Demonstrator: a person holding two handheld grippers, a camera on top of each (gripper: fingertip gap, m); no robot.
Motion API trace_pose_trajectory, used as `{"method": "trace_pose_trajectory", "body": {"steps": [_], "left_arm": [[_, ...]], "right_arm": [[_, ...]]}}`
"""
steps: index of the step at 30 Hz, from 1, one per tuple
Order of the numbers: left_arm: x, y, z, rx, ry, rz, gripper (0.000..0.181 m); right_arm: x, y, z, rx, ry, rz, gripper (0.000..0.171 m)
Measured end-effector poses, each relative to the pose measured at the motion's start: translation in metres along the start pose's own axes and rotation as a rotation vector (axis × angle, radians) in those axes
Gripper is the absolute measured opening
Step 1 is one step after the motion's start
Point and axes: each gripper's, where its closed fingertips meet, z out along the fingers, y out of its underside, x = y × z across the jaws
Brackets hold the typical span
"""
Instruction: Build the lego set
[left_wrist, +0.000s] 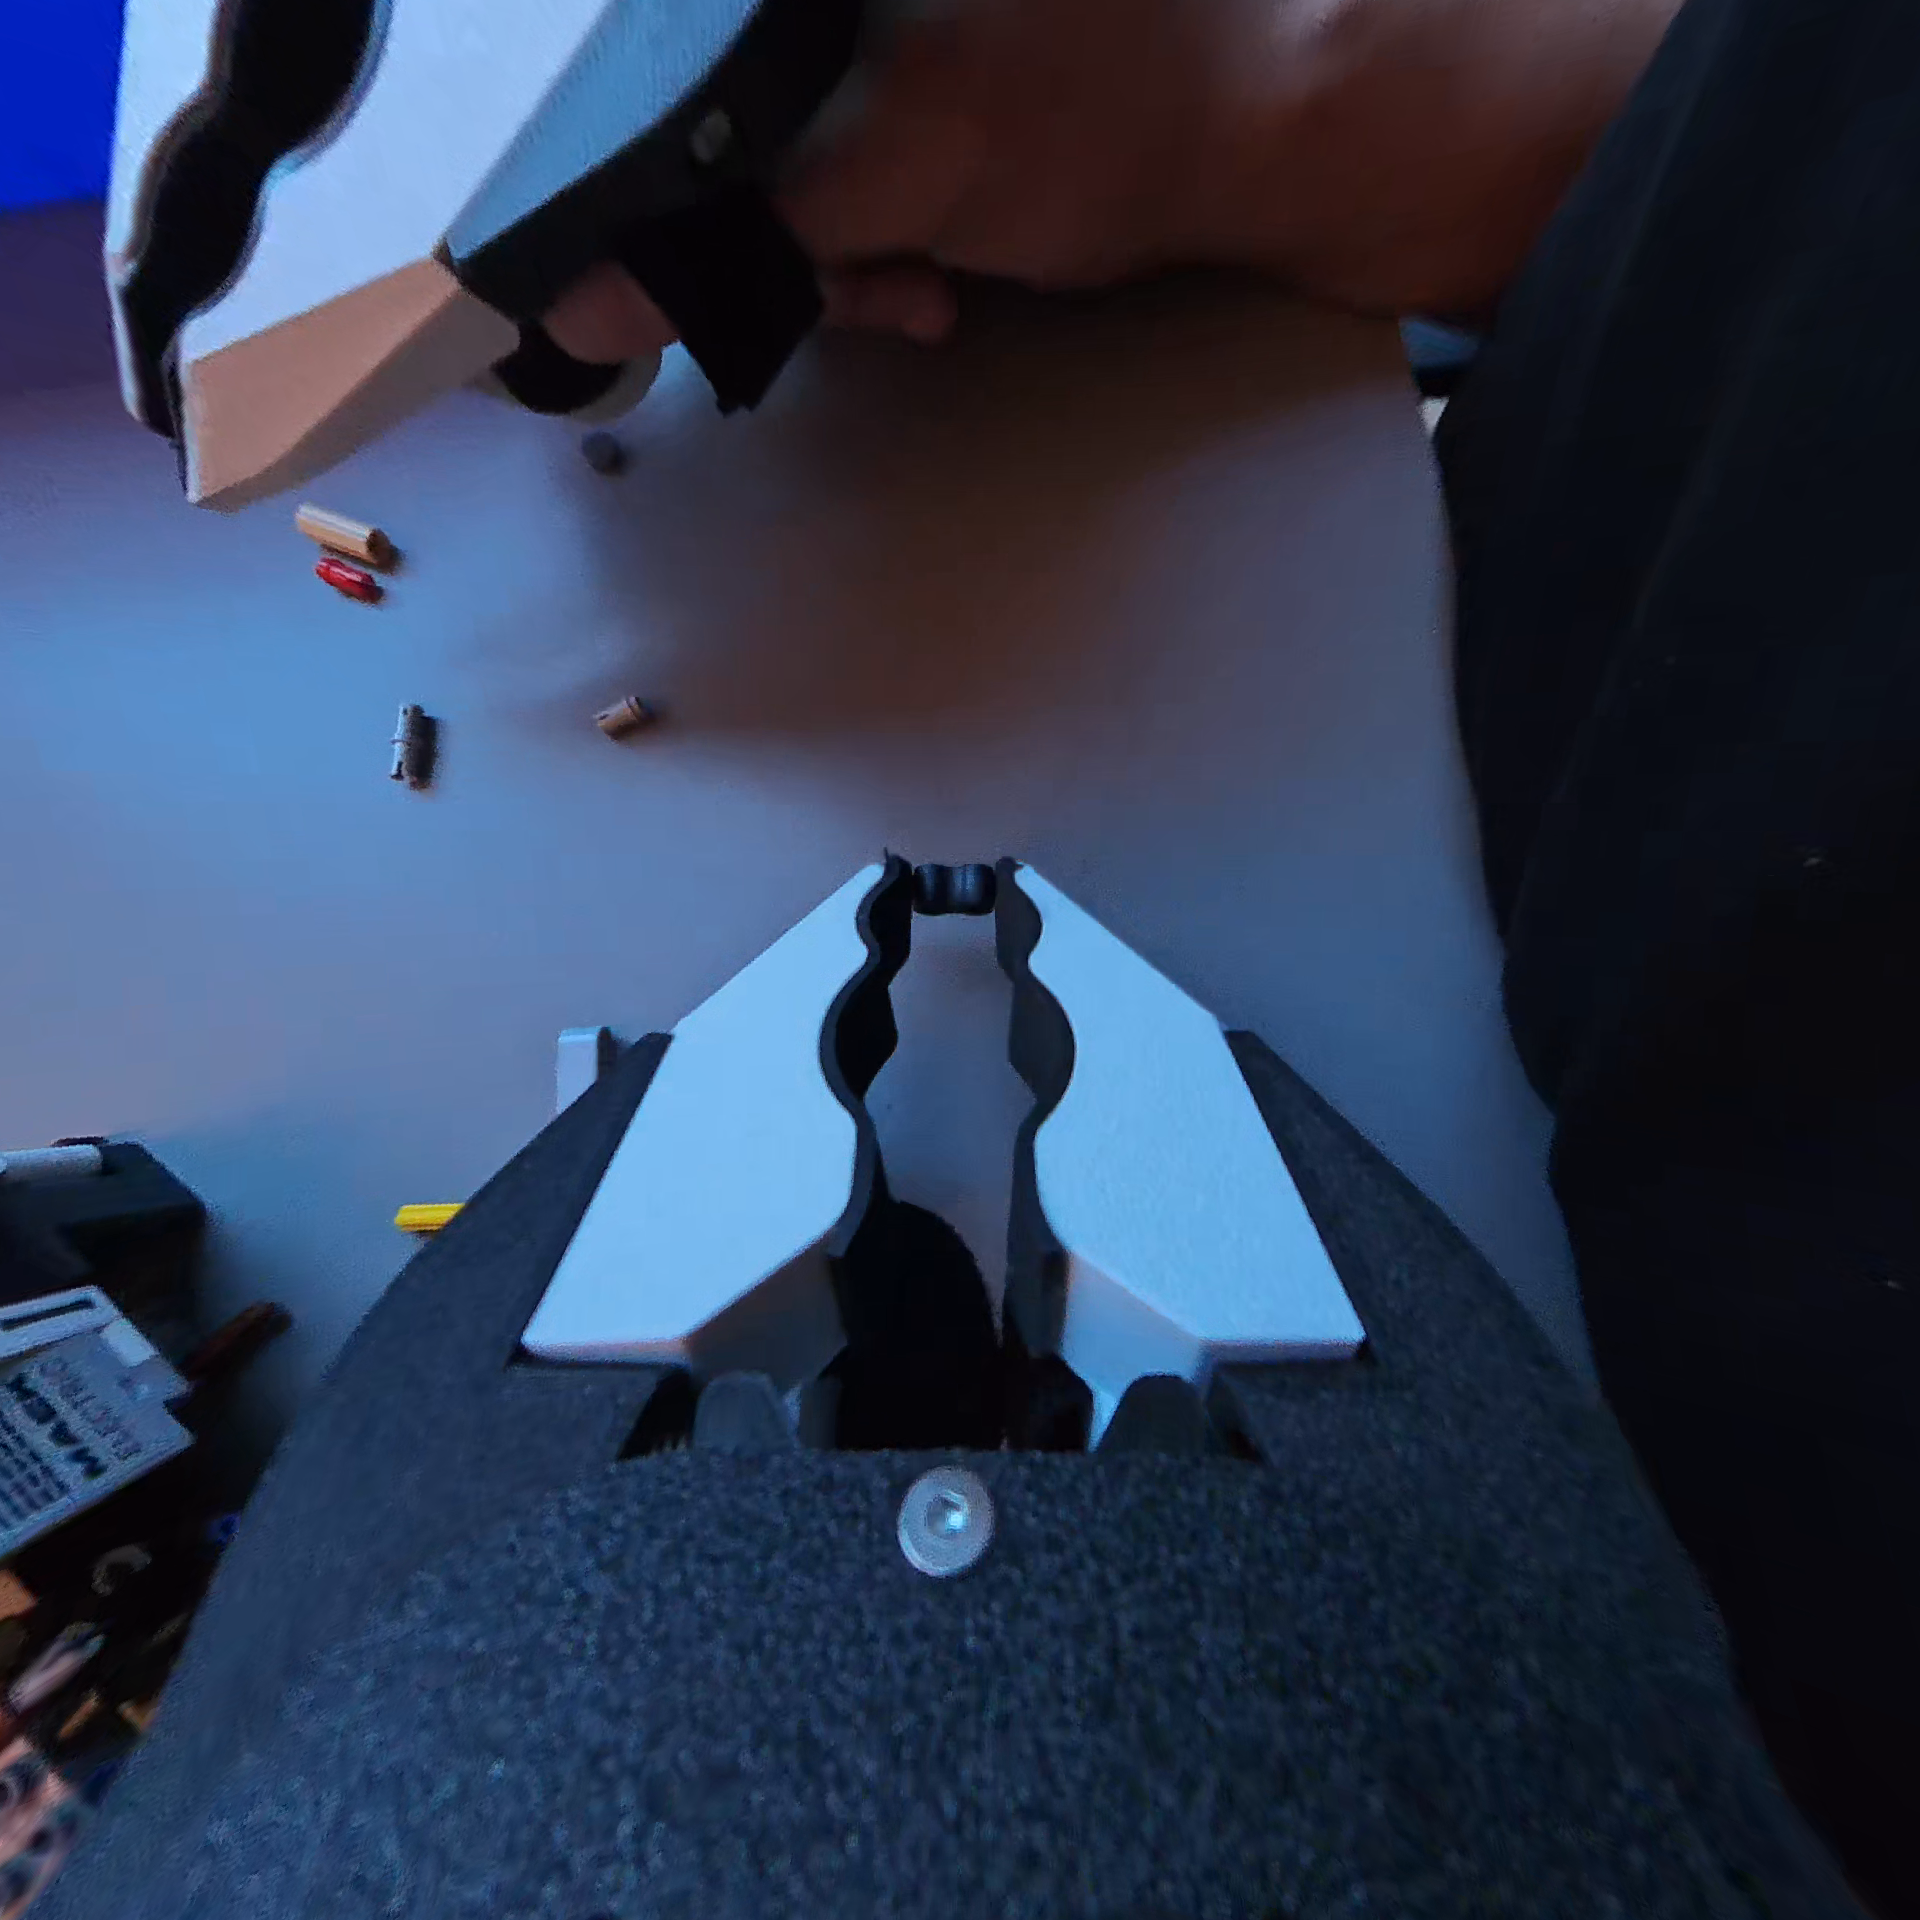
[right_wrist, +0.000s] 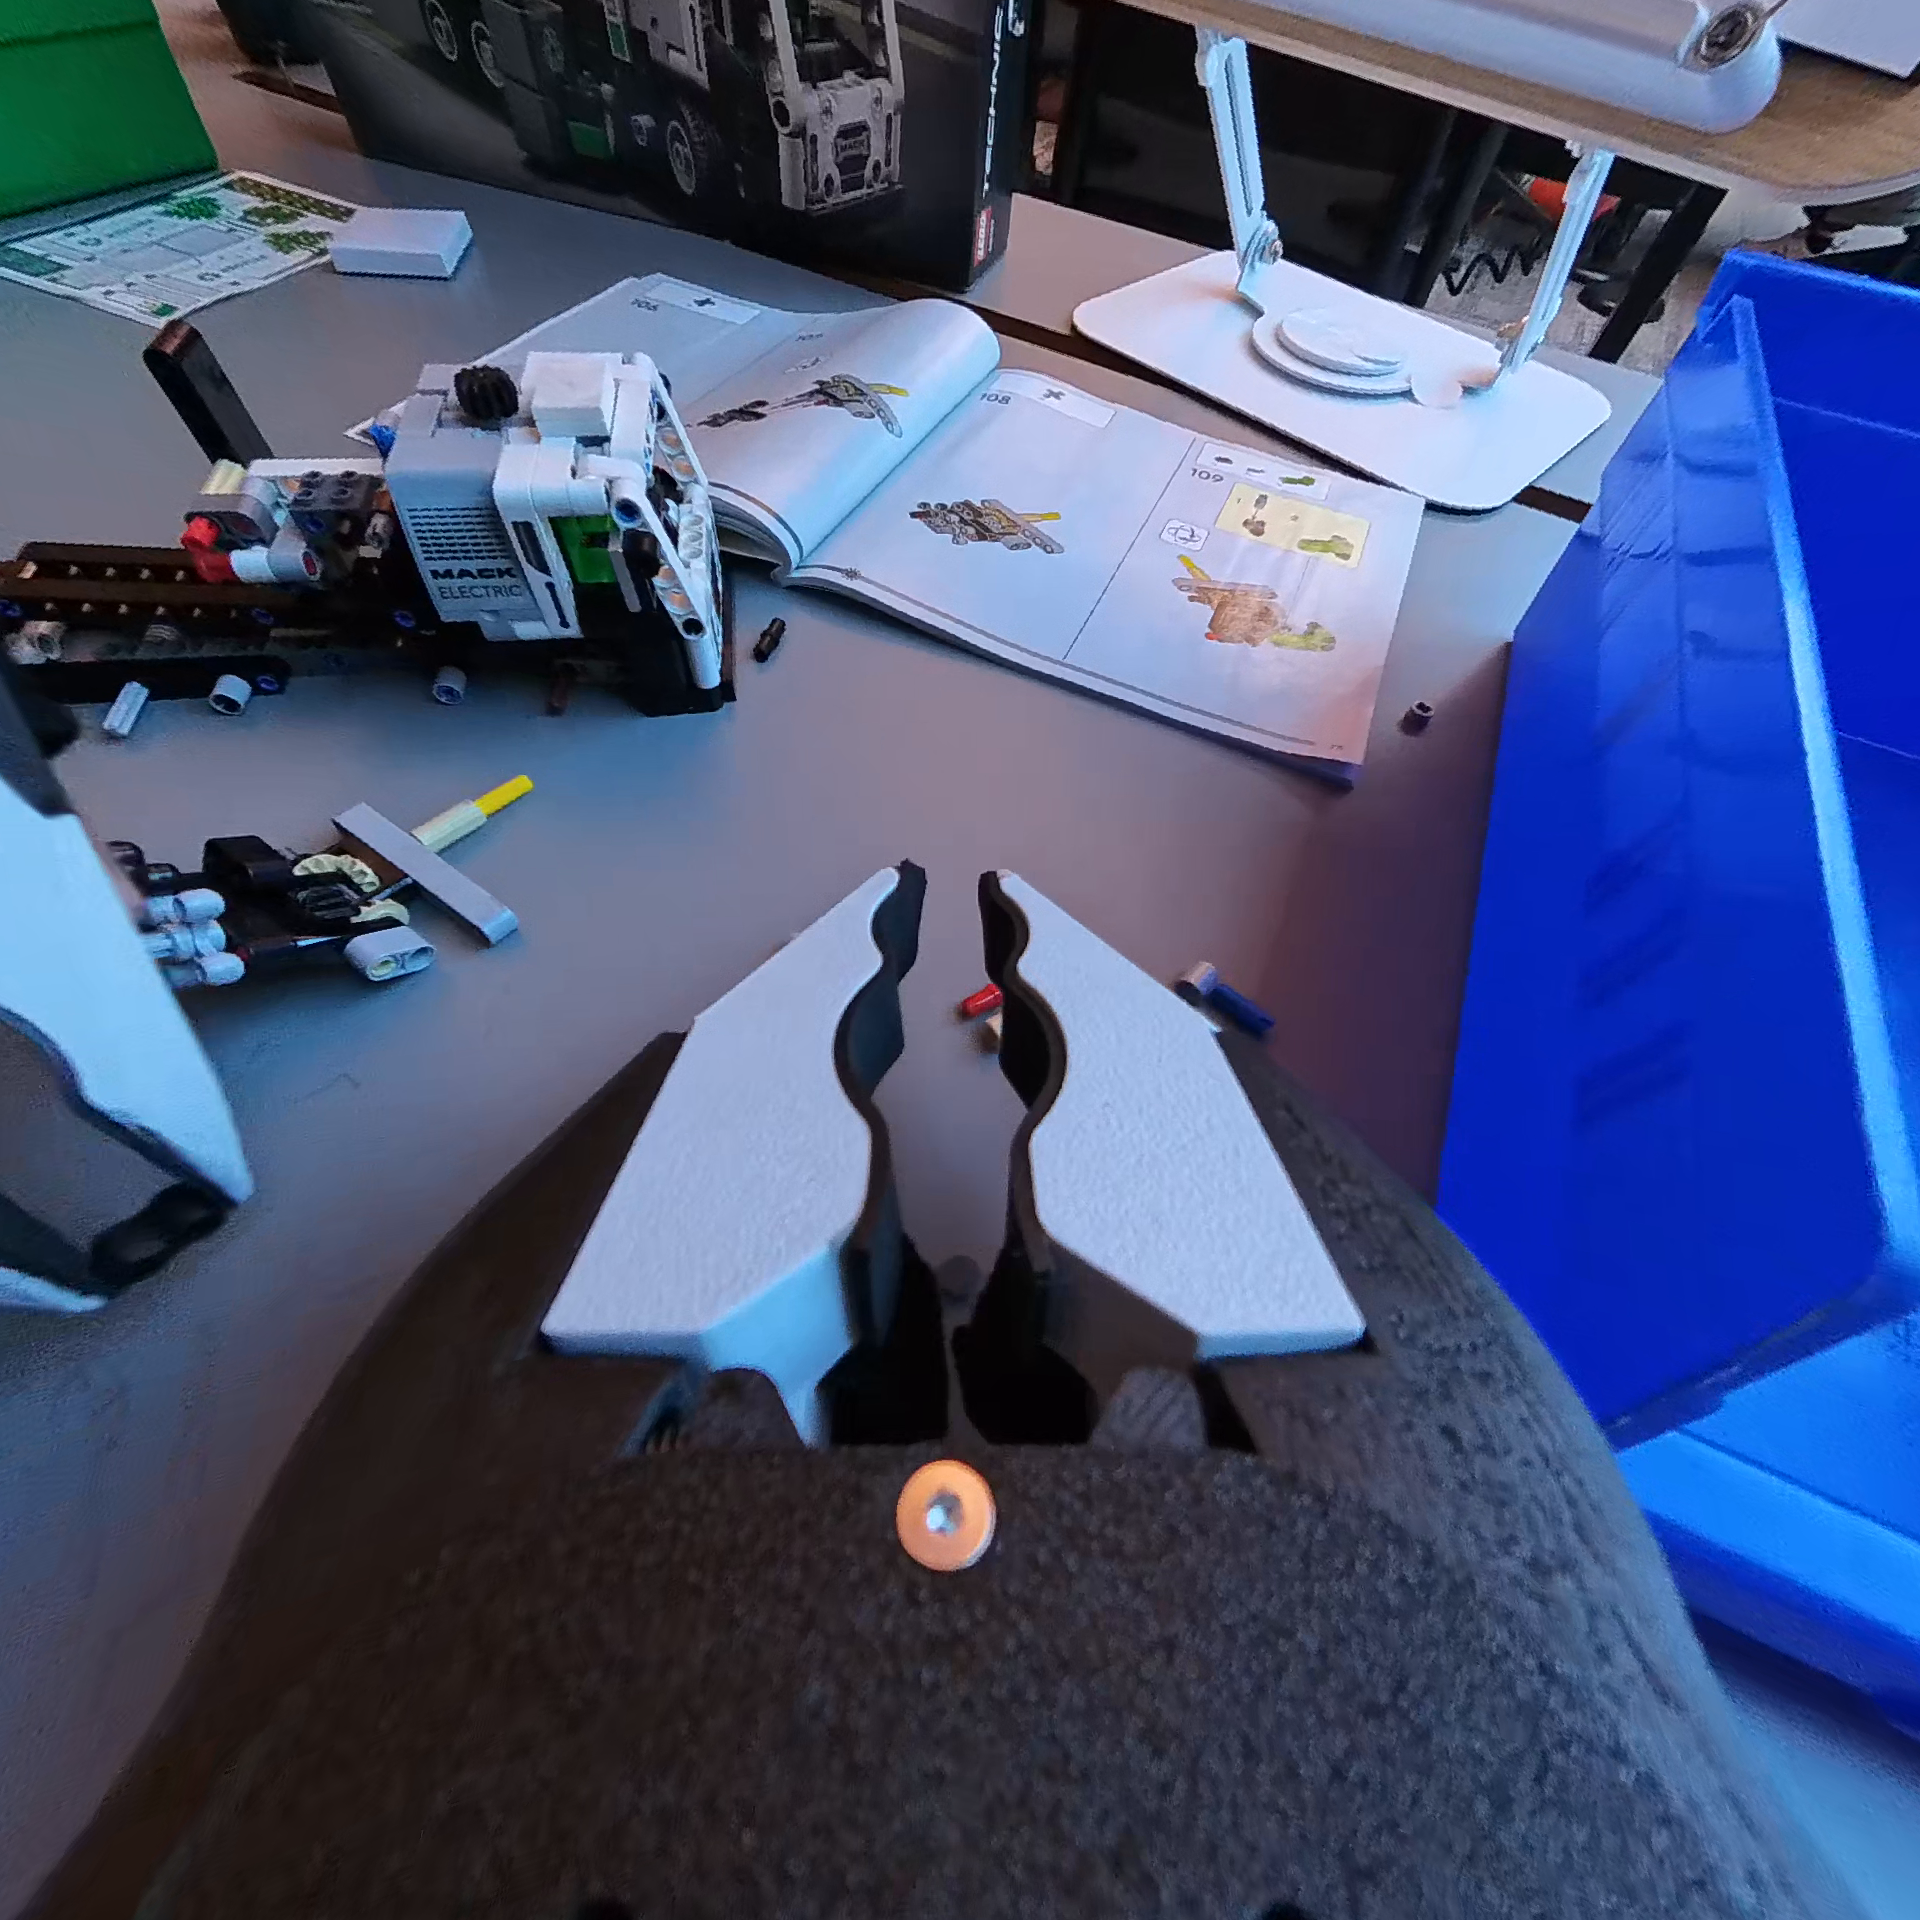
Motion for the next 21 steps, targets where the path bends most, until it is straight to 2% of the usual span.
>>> {"method": "trace_pose_trajectory", "body": {"steps": [1,12,14,17,21], "left_arm": [[-0.002,0.003,0.002,-0.021,-0.011,0.014,0.014],[-0.005,0.014,0.015,-0.106,-0.042,0.12,0.014],[-0.003,0.014,0.015,-0.097,-0.046,0.127,0.014],[-0.004,0.015,0.014,-0.079,-0.059,0.11,0.022],[-0.006,0.012,0.005,-0.032,-0.086,0.065,0.029]], "right_arm": [[0.0,0.0,0.0,0.0,-0.002,0.0,0.011],[0.004,-0.003,-0.003,0.027,0.008,0.031,0.011],[0.017,-0.003,-0.009,0.045,0.067,0.072,0.011],[0.046,0.012,-0.021,-0.021,0.192,0.155,0.014],[0.05,0.03,-0.035,-0.089,0.24,0.198,0.014]]}}
